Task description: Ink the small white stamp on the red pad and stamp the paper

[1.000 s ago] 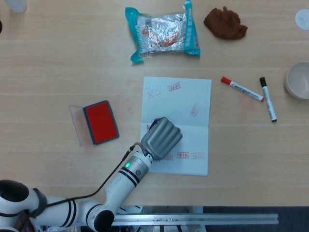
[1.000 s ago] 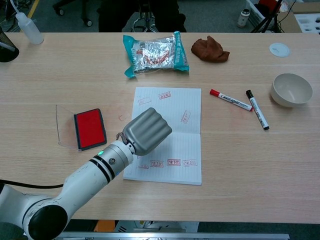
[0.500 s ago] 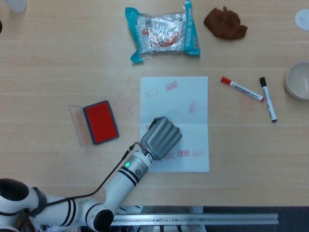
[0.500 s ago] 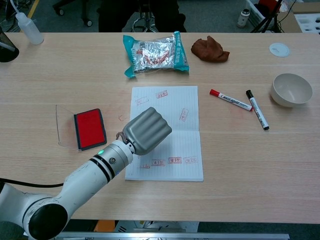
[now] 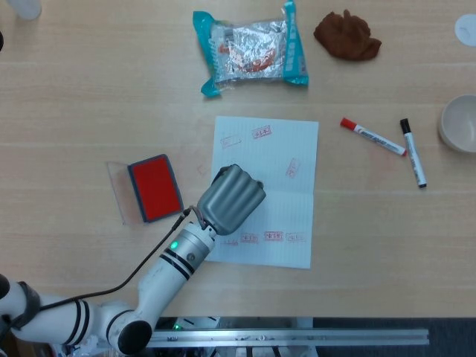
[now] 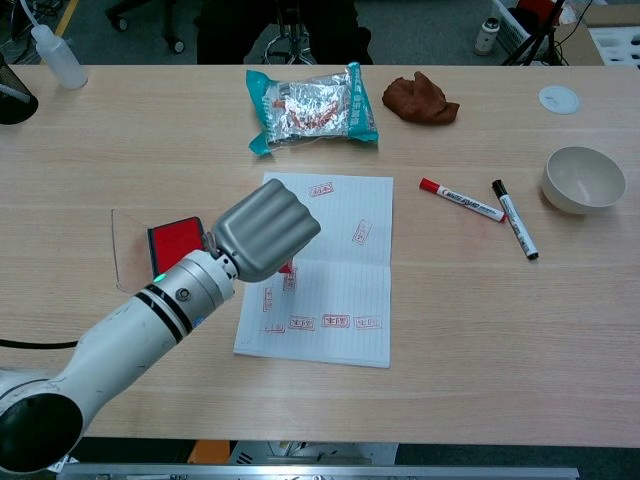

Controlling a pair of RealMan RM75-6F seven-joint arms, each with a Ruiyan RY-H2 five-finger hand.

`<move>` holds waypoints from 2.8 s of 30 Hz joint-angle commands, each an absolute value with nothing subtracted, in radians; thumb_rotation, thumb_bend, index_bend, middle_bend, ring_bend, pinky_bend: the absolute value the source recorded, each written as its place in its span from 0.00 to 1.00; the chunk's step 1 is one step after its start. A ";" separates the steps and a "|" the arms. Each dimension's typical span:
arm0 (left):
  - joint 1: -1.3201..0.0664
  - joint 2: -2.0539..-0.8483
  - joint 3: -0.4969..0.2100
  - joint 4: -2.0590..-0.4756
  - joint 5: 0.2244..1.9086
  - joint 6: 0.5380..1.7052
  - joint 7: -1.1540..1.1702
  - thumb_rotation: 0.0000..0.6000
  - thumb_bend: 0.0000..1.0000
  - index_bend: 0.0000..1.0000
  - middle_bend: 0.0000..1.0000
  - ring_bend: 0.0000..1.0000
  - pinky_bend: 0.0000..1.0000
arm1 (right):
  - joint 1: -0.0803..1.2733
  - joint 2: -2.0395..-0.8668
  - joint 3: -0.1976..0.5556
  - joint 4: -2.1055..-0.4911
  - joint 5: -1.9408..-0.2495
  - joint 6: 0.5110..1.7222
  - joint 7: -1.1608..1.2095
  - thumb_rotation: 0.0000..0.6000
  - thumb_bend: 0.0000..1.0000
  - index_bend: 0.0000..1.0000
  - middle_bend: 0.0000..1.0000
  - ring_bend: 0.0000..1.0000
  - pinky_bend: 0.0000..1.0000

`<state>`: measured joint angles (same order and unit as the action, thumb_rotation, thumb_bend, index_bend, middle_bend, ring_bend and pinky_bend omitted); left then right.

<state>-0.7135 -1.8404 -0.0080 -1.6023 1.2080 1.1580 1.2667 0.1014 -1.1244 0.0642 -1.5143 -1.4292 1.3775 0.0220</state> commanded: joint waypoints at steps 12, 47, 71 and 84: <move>-0.691 -1.758 0.016 -1.554 1.251 1.158 1.155 1.00 0.26 0.60 1.00 1.00 1.00 | 0.098 -1.120 0.063 -1.528 -1.437 1.389 0.016 1.00 0.12 0.21 0.32 0.22 0.27; -0.671 -1.843 -0.024 -1.232 1.245 1.106 1.005 1.00 0.26 0.54 1.00 1.00 1.00 | 0.099 -1.113 0.064 -1.555 -1.430 1.389 -0.018 1.00 0.12 0.21 0.32 0.22 0.27; -0.640 -1.681 -0.143 -1.604 1.085 1.145 1.031 1.00 0.26 0.41 1.00 1.00 1.00 | 0.112 -1.097 0.074 -1.568 -1.439 1.388 -0.022 1.00 0.12 0.21 0.32 0.22 0.27; -0.542 -1.408 -0.212 -1.822 1.049 1.245 0.764 1.00 0.26 0.34 0.75 0.78 1.00 | 0.165 -1.043 0.090 -1.601 -1.423 1.306 0.012 1.00 0.12 0.21 0.32 0.22 0.27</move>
<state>-0.5695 -1.4507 -0.2047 -1.7943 1.0537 1.2237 0.8090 0.1586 -1.0462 0.0885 -1.5996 -1.4311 1.3155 0.0130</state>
